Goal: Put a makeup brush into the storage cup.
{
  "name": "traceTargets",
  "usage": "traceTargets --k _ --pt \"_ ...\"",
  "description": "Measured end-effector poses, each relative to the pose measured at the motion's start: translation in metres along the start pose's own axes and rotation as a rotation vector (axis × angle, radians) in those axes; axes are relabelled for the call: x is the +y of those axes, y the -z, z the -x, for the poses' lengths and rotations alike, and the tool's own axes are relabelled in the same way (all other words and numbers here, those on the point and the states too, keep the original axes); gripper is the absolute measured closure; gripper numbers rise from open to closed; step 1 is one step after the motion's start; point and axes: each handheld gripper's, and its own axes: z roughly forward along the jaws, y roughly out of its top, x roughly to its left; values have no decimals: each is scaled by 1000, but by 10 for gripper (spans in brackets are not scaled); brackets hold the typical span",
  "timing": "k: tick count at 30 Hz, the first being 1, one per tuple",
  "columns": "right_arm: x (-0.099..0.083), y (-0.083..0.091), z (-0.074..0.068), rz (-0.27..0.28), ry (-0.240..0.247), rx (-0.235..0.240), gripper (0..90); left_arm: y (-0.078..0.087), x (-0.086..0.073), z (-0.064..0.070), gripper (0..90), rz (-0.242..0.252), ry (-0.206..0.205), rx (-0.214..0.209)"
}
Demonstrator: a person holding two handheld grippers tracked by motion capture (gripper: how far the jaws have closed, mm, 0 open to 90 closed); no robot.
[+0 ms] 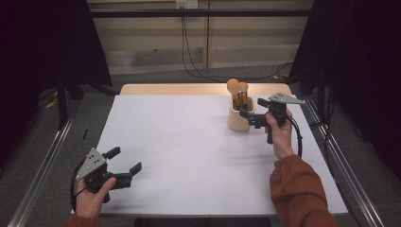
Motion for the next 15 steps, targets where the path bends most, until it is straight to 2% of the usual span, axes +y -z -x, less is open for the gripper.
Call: traceTargets --k 5,15 --pt "-4 6 -5 3 13 8 32 0 0 0 29 -3 0 2" --pt "-11 22 -14 8 27 -16 31 1 0 0 29 1 -1 3"
